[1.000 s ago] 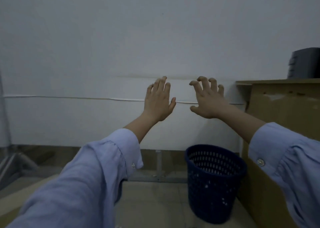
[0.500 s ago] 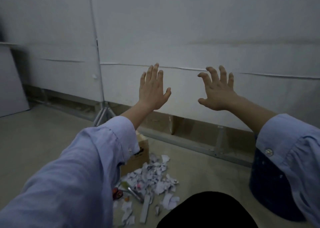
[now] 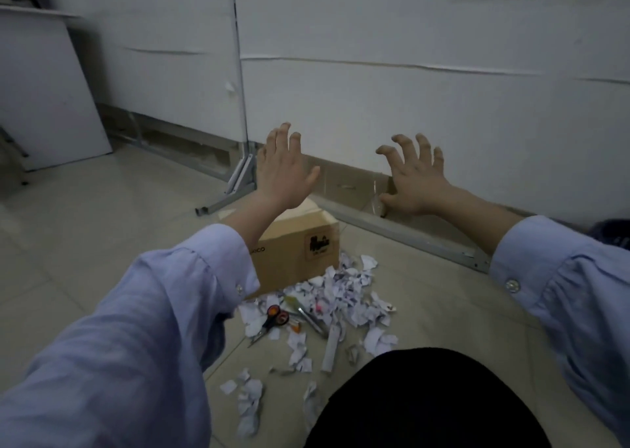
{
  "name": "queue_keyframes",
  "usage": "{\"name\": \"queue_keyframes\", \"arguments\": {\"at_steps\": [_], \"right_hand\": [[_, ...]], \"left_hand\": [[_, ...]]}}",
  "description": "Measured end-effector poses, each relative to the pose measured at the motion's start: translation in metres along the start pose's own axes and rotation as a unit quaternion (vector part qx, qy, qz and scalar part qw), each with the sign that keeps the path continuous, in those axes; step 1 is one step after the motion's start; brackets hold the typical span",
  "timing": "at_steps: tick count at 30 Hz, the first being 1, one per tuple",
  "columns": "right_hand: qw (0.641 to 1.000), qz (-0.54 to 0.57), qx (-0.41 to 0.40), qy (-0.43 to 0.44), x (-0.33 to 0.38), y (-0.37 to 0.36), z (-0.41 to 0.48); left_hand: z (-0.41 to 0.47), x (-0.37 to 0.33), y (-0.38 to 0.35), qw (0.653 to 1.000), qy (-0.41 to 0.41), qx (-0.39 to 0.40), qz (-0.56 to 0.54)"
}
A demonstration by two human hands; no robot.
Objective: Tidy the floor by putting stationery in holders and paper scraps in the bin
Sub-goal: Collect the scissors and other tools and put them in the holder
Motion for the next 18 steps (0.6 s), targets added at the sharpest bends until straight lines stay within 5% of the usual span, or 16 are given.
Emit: {"name": "queue_keyframes", "arguments": {"at_steps": [11, 18], "right_hand": [[0.988, 0.103, 0.115, -0.023, 0.038, -0.158, -0.004], [0.954, 0.184, 0.235, -0.027, 0.062, -0.277, -0.026]], "left_hand": [[-0.08, 0.067, -0.138, 0.988, 0.041, 0.151, -0.018], [-0.165, 0.083, -0.24, 0.937, 0.105, 0.317, -0.107]]}}
Point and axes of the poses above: each hand's wrist, its own z-axis towards the middle knuckle, its own y-axis out of the back of the hand, x = y × z, the point moved 9 cm from there along z, towards the middle knuckle, and after that the axes turned 13 degrees about z, right-handed, at the moved point
